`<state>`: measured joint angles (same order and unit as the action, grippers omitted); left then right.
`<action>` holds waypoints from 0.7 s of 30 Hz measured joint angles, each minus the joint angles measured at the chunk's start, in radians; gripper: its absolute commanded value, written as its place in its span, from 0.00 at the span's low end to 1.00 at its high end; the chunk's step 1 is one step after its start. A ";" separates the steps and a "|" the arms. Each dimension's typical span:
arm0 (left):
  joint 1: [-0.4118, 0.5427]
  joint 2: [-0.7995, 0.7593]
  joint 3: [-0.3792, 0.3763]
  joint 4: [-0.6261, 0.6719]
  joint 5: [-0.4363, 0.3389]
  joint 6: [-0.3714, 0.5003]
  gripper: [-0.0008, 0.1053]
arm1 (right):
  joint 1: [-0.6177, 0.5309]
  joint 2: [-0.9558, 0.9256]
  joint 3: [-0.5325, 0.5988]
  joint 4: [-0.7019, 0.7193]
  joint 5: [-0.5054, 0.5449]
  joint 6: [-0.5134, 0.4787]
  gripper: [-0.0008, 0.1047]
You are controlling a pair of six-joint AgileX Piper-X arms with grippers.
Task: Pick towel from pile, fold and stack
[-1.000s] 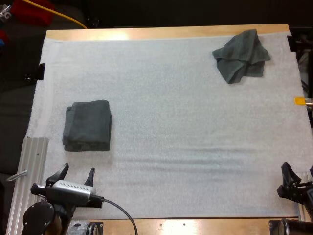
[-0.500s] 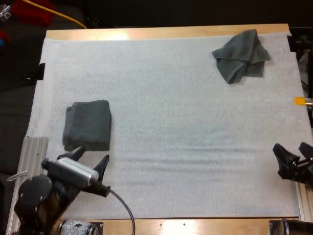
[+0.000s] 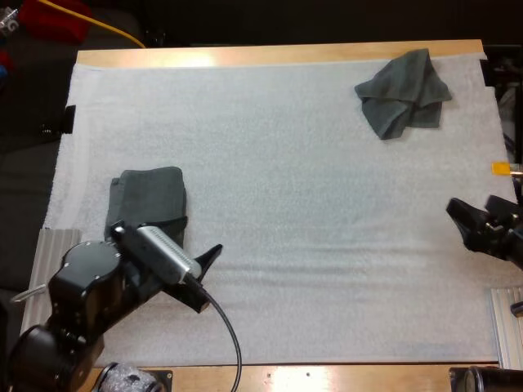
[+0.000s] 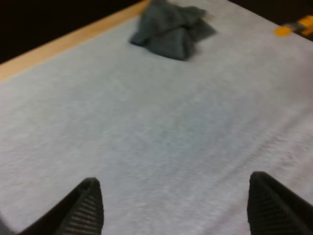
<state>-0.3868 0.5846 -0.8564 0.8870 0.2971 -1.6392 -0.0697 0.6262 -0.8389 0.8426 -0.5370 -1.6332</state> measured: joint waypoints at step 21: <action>-0.094 0.100 -0.008 -0.106 -0.029 0.013 0.58 | 0.306 0.524 -0.048 -0.362 0.410 0.351 0.68</action>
<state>-0.4808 0.6846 -0.8646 0.7807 0.2682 -1.6259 0.2360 1.1503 -0.8873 0.4806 -0.1265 -1.2821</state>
